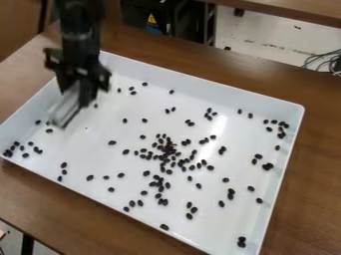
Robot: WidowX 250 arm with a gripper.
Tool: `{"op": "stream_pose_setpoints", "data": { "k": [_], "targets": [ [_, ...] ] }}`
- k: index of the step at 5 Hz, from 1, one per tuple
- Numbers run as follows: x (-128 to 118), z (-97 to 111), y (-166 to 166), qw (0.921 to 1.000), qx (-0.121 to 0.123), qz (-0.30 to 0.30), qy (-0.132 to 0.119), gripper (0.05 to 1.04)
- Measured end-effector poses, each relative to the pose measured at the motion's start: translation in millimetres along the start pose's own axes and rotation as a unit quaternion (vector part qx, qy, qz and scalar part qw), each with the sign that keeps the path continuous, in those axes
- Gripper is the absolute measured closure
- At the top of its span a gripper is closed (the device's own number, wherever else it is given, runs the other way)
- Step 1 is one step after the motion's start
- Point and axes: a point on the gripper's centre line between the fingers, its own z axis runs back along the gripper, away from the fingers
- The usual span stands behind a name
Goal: Sweep into pile
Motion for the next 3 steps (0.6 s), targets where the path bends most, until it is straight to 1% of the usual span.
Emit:
{"op": "stream_pose_setpoints", "data": {
  "k": [1, 2, 3],
  "targets": [
    [20.8, -7.4, 4.6, 0.9998, -0.001, 0.021, 0.001, 0.721],
    [33.8, -17.7, 18.1, 0.9997, -0.007, 0.025, 0.001, 0.721],
    [40.5, -31.2, 21.9, 0.9999, -0.009, 0.012, 0.008, 0.721]
  ]
}}
